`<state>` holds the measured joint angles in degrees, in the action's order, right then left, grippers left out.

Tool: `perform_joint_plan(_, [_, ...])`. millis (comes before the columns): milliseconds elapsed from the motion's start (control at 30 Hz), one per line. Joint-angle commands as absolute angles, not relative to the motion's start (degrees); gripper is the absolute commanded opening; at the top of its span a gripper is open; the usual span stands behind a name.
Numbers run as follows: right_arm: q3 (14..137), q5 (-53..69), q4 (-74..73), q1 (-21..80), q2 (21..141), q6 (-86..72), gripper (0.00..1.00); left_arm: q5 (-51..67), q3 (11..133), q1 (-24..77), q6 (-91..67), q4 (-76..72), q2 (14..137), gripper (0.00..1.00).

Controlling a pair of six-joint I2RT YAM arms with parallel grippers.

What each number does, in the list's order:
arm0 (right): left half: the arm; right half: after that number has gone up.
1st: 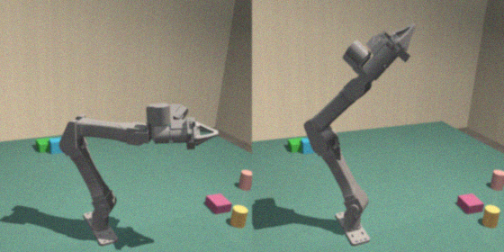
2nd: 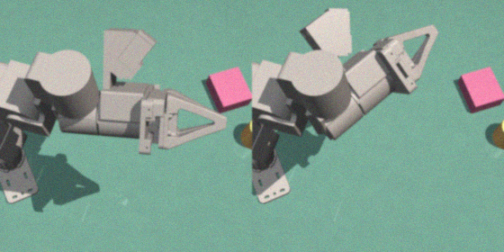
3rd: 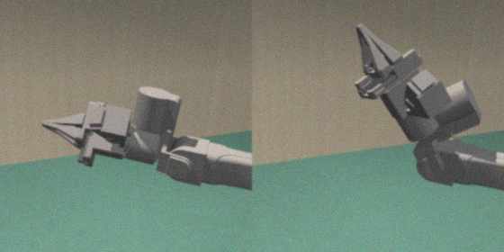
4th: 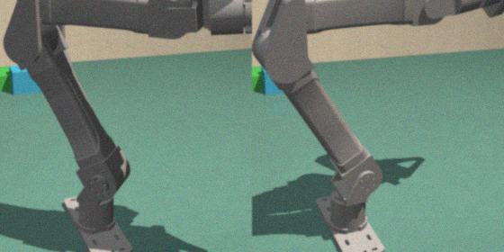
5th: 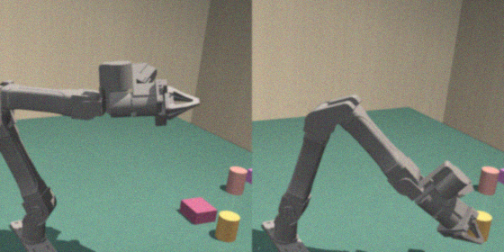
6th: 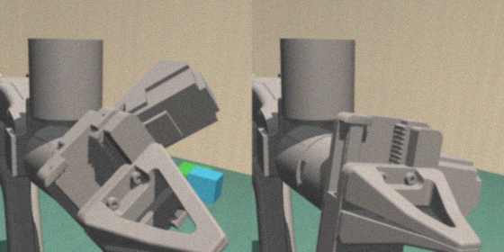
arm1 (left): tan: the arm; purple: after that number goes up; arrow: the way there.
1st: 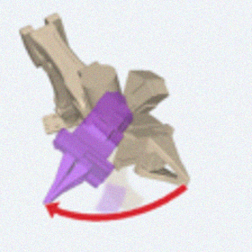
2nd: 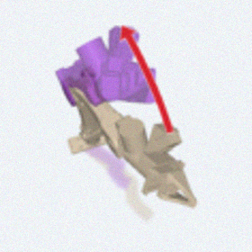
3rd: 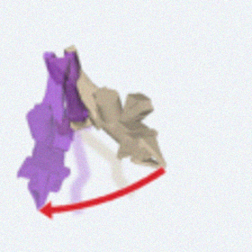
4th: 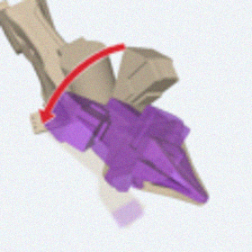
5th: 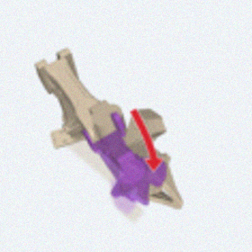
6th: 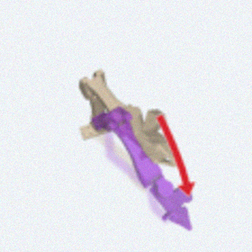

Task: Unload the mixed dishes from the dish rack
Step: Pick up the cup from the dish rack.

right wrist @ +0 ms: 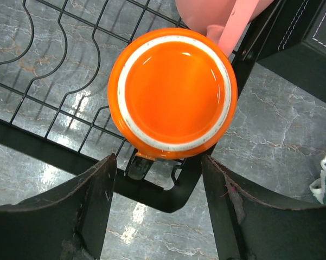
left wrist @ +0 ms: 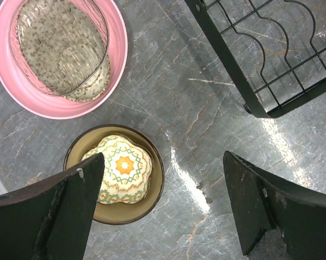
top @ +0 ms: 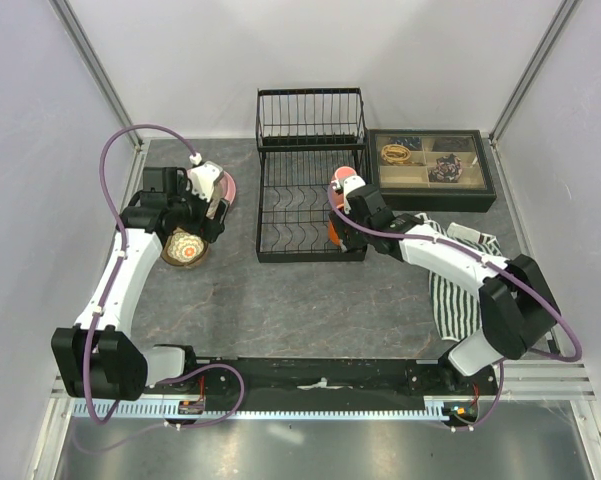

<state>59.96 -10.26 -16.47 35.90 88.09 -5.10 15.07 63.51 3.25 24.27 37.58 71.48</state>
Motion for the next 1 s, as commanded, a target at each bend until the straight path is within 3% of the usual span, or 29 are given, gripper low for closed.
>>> perform_joint_plan(0, [62.75,-10.73,-15.91,36.12,88.86,-6.85,0.71,14.5,62.93,3.16,22.94,35.33,70.22,0.96])
perform_joint_plan(200, [62.67,-9.67,-15.91,36.21,89.82,-8.0,0.65,14.68,62.23,3.16,22.67,34.63,70.31,0.96])
perform_joint_plan(967, [63.63,-11.6,-13.27,36.56,97.47,-6.51,0.58,15.03,60.38,3.16,22.59,33.84,70.14,0.96])
